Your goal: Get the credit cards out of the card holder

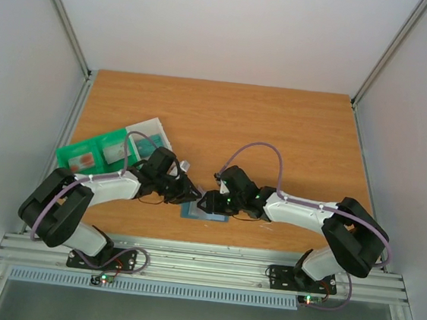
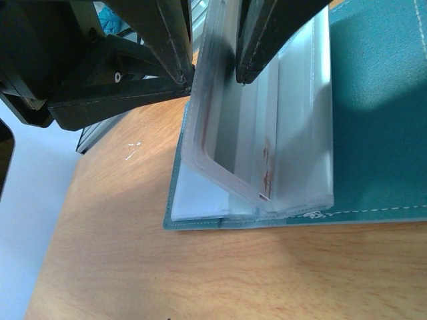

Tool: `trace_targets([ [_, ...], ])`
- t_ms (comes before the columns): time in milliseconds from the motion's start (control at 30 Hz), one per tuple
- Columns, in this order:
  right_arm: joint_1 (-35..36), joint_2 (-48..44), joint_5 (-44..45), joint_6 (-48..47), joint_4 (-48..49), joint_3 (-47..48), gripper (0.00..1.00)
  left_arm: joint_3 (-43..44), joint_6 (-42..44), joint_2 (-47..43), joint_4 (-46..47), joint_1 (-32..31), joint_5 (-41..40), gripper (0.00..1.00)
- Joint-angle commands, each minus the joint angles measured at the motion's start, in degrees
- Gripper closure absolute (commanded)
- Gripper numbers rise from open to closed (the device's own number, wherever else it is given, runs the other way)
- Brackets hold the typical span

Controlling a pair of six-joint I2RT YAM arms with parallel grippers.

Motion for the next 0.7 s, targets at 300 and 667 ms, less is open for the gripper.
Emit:
trace_targets([
  [300,0.3,-2.4,-0.6,1.5,-0.7,1.7,0.43,1.6,1.0,0.3,-1.0,-0.4,-0.7,0.78],
  [667,0.5,-0.9,-1.2,2.1,-0.3,2.6,0.45,1.4,-0.4,-0.1,0.4,-0.6,-0.1,0.78],
])
